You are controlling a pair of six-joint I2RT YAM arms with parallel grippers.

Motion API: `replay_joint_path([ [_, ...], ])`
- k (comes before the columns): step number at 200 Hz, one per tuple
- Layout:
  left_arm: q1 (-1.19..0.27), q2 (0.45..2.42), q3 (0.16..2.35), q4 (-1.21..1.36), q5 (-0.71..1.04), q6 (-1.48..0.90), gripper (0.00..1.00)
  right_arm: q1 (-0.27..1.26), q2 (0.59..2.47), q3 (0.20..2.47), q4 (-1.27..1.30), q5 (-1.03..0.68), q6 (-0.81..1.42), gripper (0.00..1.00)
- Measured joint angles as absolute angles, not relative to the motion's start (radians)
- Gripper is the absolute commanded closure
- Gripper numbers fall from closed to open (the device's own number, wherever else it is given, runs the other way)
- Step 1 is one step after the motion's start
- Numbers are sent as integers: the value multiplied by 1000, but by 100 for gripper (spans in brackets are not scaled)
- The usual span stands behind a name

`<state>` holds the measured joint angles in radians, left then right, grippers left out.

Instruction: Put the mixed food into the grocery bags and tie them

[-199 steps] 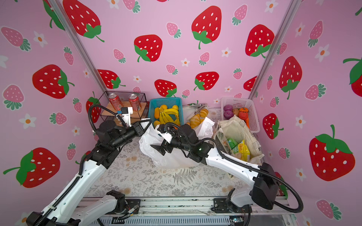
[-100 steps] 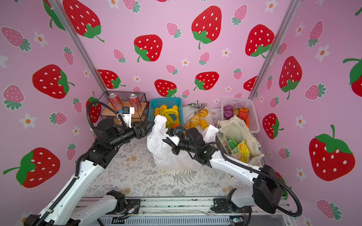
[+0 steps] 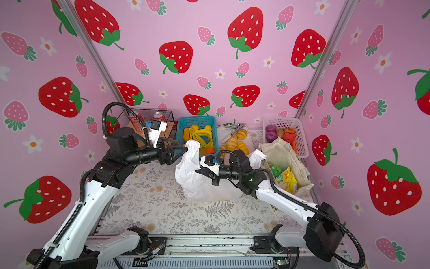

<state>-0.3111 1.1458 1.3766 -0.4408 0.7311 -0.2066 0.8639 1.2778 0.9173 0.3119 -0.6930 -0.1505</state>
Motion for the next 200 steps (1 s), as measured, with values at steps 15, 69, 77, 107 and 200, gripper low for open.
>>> replay_joint_path([
  [15, -312, 1195, 1401, -447, 764, -215, 26, 864, 1278, 917, 318, -710, -149, 100],
  [69, -339, 1299, 1461, -441, 852, -250, 86, 866, 1288, 917, 327, -711, -121, 100],
  [77, -342, 1304, 1465, -441, 859, -253, 99, 866, 1288, 918, 327, -689, -107, 95],
  [107, -344, 1282, 1459, -436, 824, -282, 100, 871, 1288, 947, 282, -498, -15, 55],
  [200, -345, 1095, 1246, -265, 618, -503, 100, 1171, 1260, 934, 397, 55, 156, 0],
])
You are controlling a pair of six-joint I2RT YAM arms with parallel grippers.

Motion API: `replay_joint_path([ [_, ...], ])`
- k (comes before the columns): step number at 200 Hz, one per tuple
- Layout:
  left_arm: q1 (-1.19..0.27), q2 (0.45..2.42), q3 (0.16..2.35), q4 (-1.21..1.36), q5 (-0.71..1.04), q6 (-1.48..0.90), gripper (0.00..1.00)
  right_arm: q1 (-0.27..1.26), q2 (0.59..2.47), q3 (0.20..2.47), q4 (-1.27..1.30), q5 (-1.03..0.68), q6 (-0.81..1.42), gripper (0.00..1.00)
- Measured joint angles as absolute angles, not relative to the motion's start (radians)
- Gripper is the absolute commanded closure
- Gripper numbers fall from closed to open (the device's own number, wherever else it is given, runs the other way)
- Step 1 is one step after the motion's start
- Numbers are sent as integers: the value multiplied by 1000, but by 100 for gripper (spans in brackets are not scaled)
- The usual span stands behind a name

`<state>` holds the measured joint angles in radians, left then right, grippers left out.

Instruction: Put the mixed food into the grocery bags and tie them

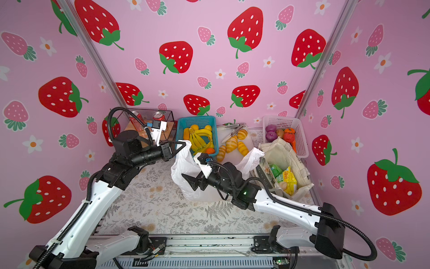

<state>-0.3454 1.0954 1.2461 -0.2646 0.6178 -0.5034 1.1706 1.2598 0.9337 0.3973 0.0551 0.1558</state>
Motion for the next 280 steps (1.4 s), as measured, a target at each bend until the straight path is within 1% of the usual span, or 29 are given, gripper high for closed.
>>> replay_joint_path([
  [26, -345, 1087, 1221, -239, 601, -536, 100, 1199, 1349, 980, 429, 174, 171, 0],
  [52, -346, 1087, 1218, -234, 593, -556, 100, 1208, 1424, 1046, 450, 245, 186, 0],
  [126, -349, 1087, 1218, -211, 591, -583, 100, 1218, 1485, 1106, 527, 299, 241, 0],
  [141, -352, 1087, 1218, -208, 591, -587, 100, 1218, 1500, 1107, 533, 322, 258, 4],
  [198, -355, 1088, 1218, -206, 593, -607, 100, 1217, 1595, 1124, 562, 479, 329, 25],
  [226, -355, 1088, 1218, -218, 583, -607, 100, 1213, 1609, 1071, 588, 518, 357, 36],
  [243, -355, 1088, 1218, -226, 583, -607, 100, 1213, 1609, 1044, 590, 525, 350, 41],
  [263, -356, 1089, 1219, -229, 583, -609, 100, 1213, 1605, 1031, 595, 519, 326, 39],
  [270, -356, 1090, 1218, -228, 583, -611, 100, 1213, 1603, 1030, 595, 511, 315, 35],
  [280, -357, 1090, 1219, -224, 583, -614, 100, 1213, 1599, 1030, 594, 502, 292, 26],
])
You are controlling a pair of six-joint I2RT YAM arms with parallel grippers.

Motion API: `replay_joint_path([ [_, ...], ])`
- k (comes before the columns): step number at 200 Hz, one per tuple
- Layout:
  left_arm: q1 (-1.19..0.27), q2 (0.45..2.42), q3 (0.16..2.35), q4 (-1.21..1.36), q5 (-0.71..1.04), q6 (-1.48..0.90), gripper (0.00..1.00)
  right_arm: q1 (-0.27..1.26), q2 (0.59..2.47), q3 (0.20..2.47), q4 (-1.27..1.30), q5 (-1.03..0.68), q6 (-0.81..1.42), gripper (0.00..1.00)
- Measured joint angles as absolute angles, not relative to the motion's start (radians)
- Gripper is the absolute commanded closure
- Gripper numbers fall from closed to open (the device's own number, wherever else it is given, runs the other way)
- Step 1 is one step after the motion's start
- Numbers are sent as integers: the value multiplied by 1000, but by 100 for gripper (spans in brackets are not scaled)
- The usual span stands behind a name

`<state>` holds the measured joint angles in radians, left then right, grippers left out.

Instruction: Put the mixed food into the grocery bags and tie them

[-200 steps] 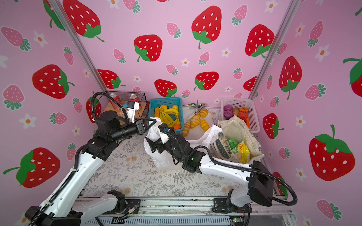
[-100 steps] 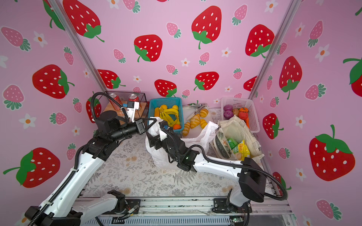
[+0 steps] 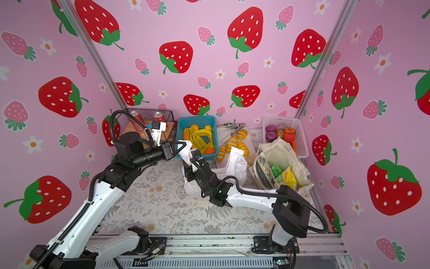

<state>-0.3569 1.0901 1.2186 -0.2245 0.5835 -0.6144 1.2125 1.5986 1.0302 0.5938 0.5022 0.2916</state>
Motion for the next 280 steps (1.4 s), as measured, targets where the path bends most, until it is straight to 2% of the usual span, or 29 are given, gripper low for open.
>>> replay_joint_path([
  [18, -358, 1090, 1219, -214, 583, -620, 100, 1213, 1584, 1031, 583, 485, 263, 13],
  [49, -358, 1090, 1218, -203, 583, -629, 100, 1213, 1565, 1058, 583, 472, 231, 10],
  [59, -358, 1090, 1219, -200, 583, -632, 100, 1213, 1565, 1074, 583, 470, 229, 14],
  [81, -358, 1090, 1218, -197, 583, -638, 100, 1213, 1581, 1091, 606, 470, 236, 30],
  [101, -358, 1090, 1218, -196, 583, -648, 100, 1208, 1620, 1063, 648, 494, 258, 39],
  [132, -358, 1090, 1207, -196, 581, -663, 100, 1208, 1684, 979, 688, 543, 282, 42],
  [147, -359, 1093, 1203, -196, 579, -672, 100, 1208, 1691, 967, 683, 556, 283, 38],
  [188, -358, 1095, 1203, -167, 573, -687, 100, 1209, 1645, 970, 678, 571, 250, 14],
  [225, -358, 1095, 1203, -154, 560, -696, 100, 1216, 1600, 1010, 676, 565, 229, 10],
  [238, -358, 1095, 1203, -153, 559, -701, 100, 1217, 1599, 1035, 678, 561, 221, 15],
  [280, -358, 1095, 1203, -152, 557, -709, 100, 1195, 1645, 1065, 694, 513, 244, 43],
])
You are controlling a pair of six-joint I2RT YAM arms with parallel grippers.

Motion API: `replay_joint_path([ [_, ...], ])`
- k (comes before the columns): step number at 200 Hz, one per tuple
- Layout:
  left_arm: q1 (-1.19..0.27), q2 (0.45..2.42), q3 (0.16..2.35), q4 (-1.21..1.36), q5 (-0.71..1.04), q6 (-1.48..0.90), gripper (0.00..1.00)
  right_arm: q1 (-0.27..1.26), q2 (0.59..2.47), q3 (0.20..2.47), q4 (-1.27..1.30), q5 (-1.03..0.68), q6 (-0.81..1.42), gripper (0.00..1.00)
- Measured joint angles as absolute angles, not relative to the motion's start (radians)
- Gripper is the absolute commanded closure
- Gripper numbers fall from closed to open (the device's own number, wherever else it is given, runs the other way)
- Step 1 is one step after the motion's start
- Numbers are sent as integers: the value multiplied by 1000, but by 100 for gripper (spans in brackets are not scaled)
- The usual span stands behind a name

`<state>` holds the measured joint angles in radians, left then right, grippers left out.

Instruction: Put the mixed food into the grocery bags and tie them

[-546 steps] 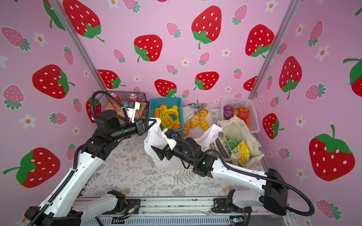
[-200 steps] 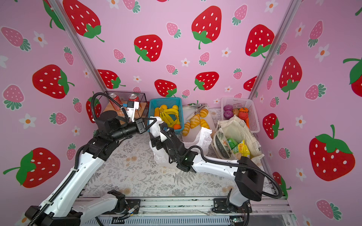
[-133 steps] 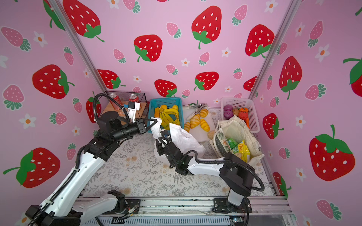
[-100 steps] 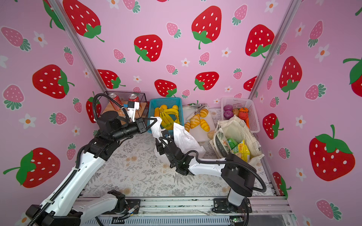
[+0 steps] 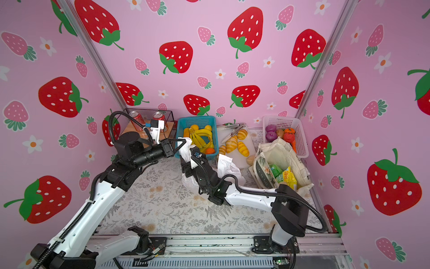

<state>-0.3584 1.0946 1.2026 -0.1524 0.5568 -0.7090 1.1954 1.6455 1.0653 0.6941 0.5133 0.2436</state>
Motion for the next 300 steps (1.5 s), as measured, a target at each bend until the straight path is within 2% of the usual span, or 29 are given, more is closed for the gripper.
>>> replay_joint_path([
  [23, -358, 1095, 1201, -154, 551, -708, 100, 1177, 1684, 1027, 678, 470, 271, 51],
  [40, -358, 1097, 1199, -157, 549, -708, 100, 1172, 1682, 1007, 659, 442, 275, 49],
  [68, -358, 1109, 1199, -154, 548, -703, 100, 1155, 1639, 1008, 576, 375, 258, 13],
  [86, -356, 1116, 1199, -155, 537, -691, 100, 1145, 1595, 1037, 475, 312, 233, 0],
  [127, -339, 1130, 1205, -161, 514, -673, 100, 1136, 1533, 1249, 194, 195, 122, 0],
  [216, -318, 1153, 1225, -177, 496, -659, 100, 1135, 1409, 1565, -230, 102, -58, 0],
  [263, -312, 1153, 1225, -184, 496, -658, 100, 1052, 1249, 1549, -326, 36, -83, 0],
  [300, -309, 1153, 1225, -187, 496, -654, 100, 875, 1065, 1350, -336, -102, -52, 0],
])
